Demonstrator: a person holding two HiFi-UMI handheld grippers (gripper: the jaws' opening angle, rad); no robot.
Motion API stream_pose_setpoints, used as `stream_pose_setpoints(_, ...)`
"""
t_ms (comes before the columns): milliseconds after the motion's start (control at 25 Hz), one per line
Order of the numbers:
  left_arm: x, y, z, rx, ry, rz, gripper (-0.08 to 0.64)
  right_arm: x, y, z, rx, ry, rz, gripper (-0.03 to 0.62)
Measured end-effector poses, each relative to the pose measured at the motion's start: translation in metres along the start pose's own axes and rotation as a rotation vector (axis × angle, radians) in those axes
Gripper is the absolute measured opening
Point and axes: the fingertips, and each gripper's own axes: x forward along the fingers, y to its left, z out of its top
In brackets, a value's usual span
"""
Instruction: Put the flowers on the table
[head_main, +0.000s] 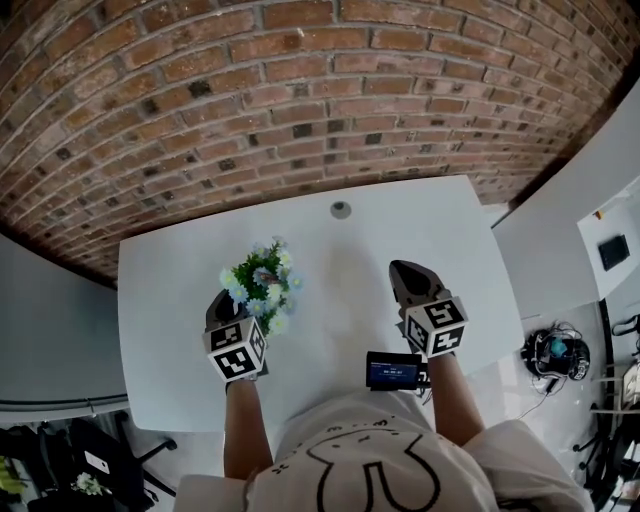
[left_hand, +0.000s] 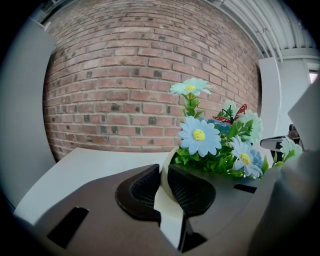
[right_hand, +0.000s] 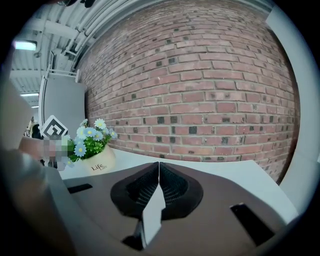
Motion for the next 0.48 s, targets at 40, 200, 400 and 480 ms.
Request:
stream_pose_setpoints(40,0.004,0.001,-0.003,-0.001,0.009,0.001,0.061,0.005,-0.001,-0.004,0.001,0.012,0.005,0.017)
stream_pose_setpoints(200,0.022,0.003,-0.015,-0.004,0.051,0.004,0.061,0.025,-0.002,-0.020,0.006,0.065,0.029,0.017)
stream_pose_setpoints(400,0.040,0.003,-0.032,-0.015,0.102,0.000,0.061,0.045,-0.004,-0.038,0.018,0.120,0.050,0.017)
stream_pose_setpoints(480,0.045,0.003,-0.035,-0.017,0.115,-0.003,0.061,0.051,-0.005,-0.042,0.021,0.135,0.055,0.017)
